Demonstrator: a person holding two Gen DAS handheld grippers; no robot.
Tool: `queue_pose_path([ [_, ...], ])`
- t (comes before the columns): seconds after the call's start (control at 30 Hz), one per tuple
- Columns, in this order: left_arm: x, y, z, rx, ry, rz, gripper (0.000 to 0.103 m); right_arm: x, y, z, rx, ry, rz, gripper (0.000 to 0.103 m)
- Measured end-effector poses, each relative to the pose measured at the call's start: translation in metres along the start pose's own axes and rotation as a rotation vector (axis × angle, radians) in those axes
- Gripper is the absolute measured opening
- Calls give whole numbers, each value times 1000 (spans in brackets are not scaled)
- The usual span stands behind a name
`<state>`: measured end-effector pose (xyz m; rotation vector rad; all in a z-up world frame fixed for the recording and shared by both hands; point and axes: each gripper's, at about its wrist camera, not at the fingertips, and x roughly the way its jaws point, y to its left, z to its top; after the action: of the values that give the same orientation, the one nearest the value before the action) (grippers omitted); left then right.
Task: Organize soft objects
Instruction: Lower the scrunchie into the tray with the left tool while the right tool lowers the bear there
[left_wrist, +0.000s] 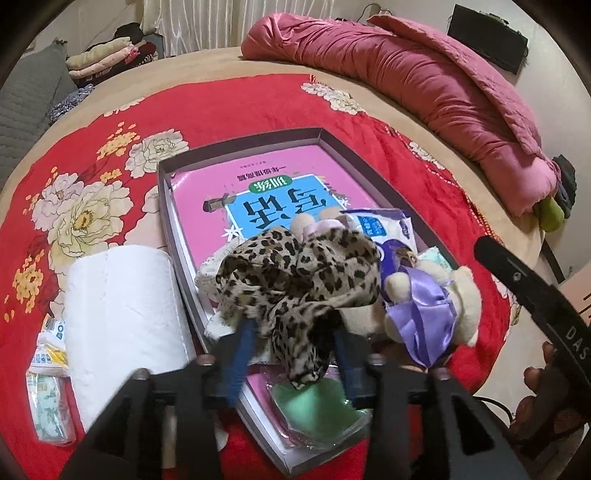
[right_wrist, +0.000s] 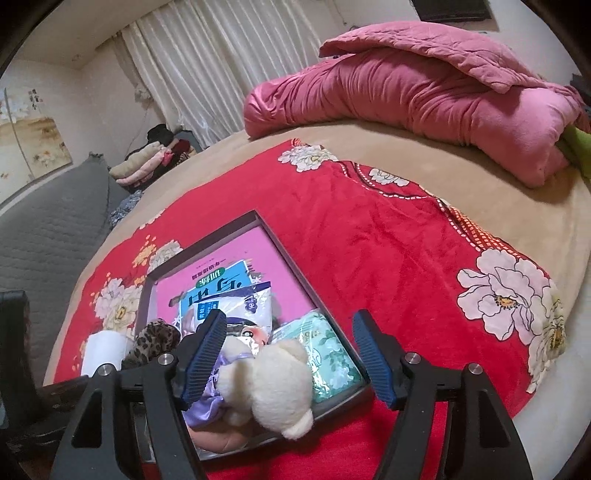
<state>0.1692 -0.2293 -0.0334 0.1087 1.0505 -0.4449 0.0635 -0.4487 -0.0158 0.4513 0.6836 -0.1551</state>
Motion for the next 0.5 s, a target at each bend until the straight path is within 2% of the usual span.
queue_pose_path([
  [0.37, -14, 1, -1, 1, -46, -19, 51, -2, -5, 1, 24, -9, 1, 73],
  [0.5, -25, -2, -5, 15, -74, -53, 61, -2, -4, 1, 22, -8, 1, 73],
])
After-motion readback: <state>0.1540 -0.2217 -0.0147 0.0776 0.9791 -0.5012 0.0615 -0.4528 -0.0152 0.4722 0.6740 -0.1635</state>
